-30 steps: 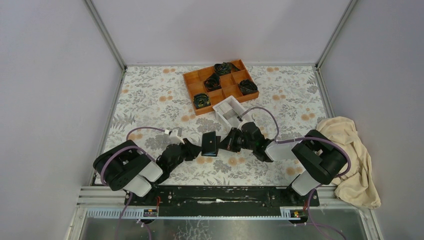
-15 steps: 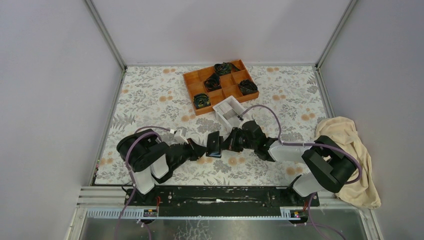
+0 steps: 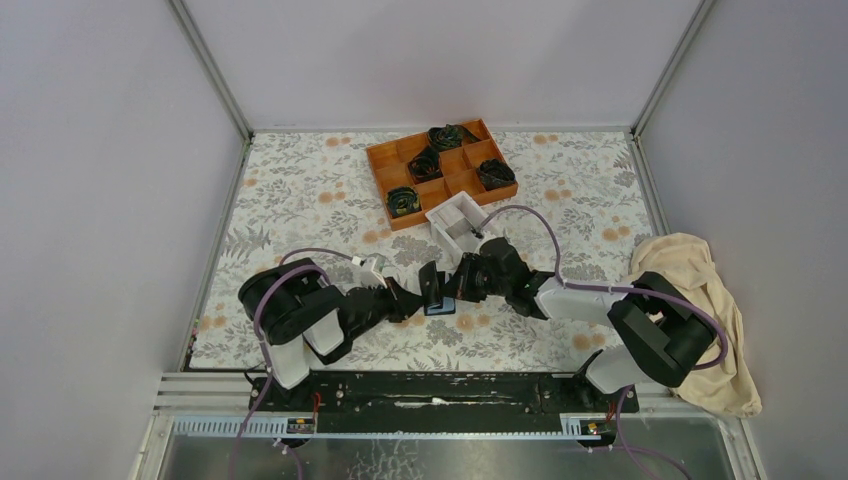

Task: Put the credit cards into the card holder
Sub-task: Open the card holder at the center of the board.

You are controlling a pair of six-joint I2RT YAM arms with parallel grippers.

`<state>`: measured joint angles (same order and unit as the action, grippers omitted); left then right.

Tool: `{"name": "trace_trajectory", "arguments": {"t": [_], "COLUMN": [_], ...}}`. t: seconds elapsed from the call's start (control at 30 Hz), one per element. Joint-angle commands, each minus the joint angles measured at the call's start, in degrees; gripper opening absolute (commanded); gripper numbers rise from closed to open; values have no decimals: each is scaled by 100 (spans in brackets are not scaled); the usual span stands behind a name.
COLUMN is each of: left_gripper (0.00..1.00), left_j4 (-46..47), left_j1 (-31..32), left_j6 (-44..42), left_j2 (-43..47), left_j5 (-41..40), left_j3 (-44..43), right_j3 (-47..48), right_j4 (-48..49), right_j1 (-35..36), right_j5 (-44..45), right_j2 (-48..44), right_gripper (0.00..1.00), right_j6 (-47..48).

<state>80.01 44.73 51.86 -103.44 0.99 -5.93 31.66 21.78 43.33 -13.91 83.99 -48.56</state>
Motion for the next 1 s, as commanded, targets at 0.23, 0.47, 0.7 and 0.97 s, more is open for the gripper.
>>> {"name": "trace_trajectory", "arguments": {"t": [0.23,0.47,0.7,0.97], "left_gripper": [33,41,42,42], "left_j4": [-742,-1959,-3224,-4500], "left_j1": [266,269,273,269], "left_j6": [-228,-397,-527,-558], "left_j2": [977,2084,3279,4463], "left_j5": [181,-279,-723,-1211], "left_j3": [186,298,302,330], "right_j3": [812,1305,1882,2386], "right_j4": [-859,-1549,-2228,-2682], "right_j1": [474,794,1236,1669], "right_j5": [741,1322,2015,2590], "right_j2": [-91,87,397,766], "right_gripper": [0,0,0,0], "right_j6": [622,888,1107,1199]}}
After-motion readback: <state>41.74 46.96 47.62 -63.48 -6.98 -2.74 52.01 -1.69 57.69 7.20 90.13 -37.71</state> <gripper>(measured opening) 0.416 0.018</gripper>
